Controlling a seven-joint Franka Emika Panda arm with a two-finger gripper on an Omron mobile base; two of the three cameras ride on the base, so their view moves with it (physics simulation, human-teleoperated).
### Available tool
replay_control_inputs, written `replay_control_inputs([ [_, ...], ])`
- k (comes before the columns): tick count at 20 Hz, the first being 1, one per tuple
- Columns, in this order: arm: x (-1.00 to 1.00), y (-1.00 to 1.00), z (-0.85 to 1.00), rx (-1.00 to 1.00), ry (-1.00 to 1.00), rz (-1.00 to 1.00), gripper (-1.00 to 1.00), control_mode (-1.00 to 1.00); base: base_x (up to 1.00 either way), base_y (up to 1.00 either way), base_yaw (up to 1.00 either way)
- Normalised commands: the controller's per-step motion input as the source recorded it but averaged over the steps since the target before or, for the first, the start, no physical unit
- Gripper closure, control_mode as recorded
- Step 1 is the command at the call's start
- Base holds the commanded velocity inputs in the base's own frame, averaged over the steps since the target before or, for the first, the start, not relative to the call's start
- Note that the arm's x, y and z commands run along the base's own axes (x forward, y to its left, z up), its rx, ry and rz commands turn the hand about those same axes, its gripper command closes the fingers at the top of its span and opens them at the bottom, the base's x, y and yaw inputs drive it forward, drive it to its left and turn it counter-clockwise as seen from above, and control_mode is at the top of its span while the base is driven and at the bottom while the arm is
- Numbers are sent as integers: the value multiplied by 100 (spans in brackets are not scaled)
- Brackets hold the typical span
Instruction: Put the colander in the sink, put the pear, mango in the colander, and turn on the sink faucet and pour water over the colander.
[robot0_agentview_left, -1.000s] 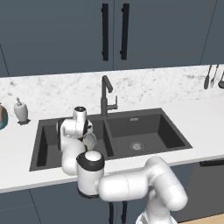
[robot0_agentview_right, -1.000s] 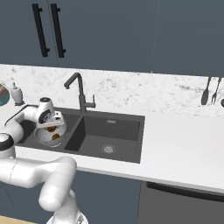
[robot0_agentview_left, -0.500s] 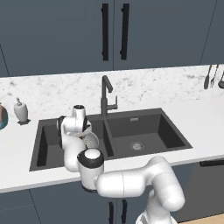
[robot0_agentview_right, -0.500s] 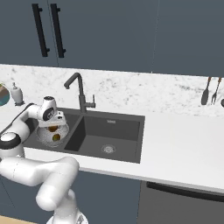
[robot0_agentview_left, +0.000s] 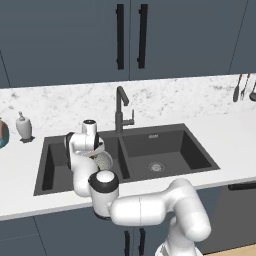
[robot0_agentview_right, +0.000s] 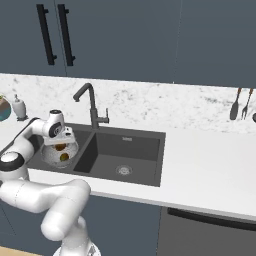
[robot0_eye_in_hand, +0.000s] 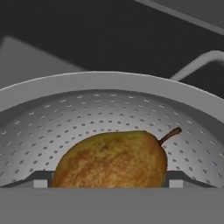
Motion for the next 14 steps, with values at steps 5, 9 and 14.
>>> replay_control_inputs([
  [5,-20,0,0,0,0,0,-100,-100,0,0,0],
  [9,-28,3,4,0,0,0,-100,-100,0,0,0],
  [14,-34,14,13,0,0,0,-100,-100,0,0,0],
])
